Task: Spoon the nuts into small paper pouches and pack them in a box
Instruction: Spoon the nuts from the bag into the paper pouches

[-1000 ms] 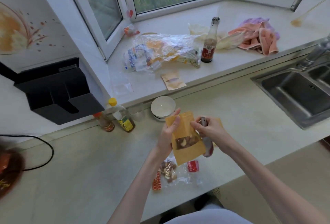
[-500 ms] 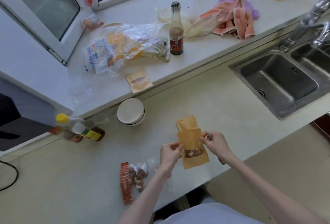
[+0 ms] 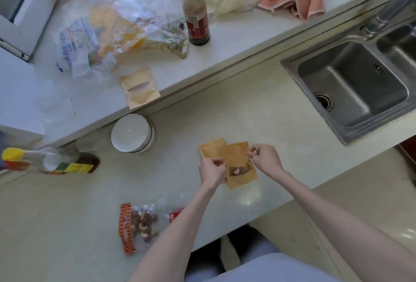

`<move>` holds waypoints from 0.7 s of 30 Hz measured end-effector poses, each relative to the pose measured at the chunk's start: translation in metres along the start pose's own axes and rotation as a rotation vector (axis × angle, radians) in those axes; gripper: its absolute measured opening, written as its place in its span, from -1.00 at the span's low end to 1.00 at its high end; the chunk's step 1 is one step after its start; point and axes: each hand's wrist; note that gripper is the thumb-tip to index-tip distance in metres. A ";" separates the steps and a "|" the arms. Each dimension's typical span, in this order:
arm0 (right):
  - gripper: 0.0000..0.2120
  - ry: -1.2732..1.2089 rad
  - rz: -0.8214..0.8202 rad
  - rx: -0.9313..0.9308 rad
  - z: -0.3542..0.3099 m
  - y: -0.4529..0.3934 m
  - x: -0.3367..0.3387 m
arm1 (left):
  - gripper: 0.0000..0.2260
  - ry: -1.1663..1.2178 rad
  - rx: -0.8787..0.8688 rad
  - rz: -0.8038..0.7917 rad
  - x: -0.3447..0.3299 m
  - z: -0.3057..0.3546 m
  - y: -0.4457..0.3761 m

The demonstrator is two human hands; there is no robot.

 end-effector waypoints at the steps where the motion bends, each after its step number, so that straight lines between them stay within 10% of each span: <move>1: -0.85 0.009 -0.001 -0.006 0.000 -0.008 0.003 | -0.84 -0.006 0.012 0.004 -0.003 0.004 -0.005; 21: -0.85 0.010 -0.060 -0.042 0.004 -0.023 0.011 | -0.84 -0.080 -0.076 0.083 -0.015 -0.002 -0.015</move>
Point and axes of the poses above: each hand's wrist, its own y-axis away from the middle knuckle, its own x-axis out of the back of the hand, z = x × y, and after that the axes turned 2 degrees about -y, right-handed
